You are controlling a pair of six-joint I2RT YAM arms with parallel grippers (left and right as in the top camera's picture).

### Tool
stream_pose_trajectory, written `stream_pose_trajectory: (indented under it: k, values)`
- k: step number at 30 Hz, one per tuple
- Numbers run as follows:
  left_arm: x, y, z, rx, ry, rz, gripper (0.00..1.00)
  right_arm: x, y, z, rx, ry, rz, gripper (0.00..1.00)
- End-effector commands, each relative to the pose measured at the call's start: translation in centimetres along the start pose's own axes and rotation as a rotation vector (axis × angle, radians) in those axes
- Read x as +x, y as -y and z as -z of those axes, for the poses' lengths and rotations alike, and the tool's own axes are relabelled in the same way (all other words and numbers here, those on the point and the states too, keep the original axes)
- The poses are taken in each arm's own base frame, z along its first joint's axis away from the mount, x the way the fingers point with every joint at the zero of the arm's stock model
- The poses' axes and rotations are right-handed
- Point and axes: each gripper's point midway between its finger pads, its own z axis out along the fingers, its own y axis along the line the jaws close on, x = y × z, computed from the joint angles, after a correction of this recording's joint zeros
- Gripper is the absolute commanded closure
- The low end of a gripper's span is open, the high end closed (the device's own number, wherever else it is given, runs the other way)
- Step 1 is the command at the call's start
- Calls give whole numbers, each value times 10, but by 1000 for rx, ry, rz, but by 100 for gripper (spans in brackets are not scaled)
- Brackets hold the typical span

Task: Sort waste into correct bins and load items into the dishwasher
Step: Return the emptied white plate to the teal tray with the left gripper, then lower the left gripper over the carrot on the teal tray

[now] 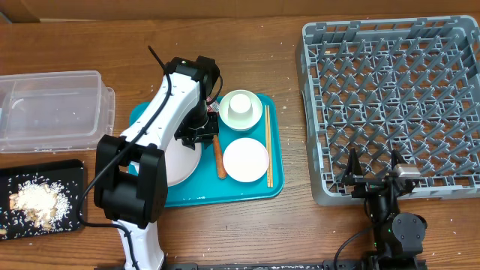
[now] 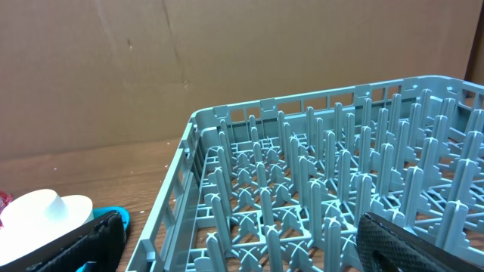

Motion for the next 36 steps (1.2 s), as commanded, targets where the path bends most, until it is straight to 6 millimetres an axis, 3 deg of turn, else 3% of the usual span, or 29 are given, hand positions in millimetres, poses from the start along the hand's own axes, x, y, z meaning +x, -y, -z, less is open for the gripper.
stream_pose_trajectory:
  k: [1, 6, 10, 17, 23, 25, 36]
  values:
    - [2, -1, 0, -18, -14, -15, 77, 2, 1, 0, 1, 3, 3, 0]
    - [0, 4, 21, 6, 3, -16, 82, 2, 1, 0, 2, 3, 3, 0]
    - [-1, 15, 34, 44, 23, -49, 80, 2, 1, 0, 1, 3, 3, 0]
    - [3, 25, 34, 53, 27, -74, 75, 2, 1, 0, 1, 3, 3, 0]
    - [4, 34, 34, 83, 25, -85, 81, 2, 1, 0, 2, 3, 3, 0]
    - [6, 39, 34, 109, 18, -88, 96, 2, 1, 0, 1, 3, 3, 0]
    - [19, 82, 33, 114, 69, -208, 96, 2, 1, 0, 1, 3, 3, 0]
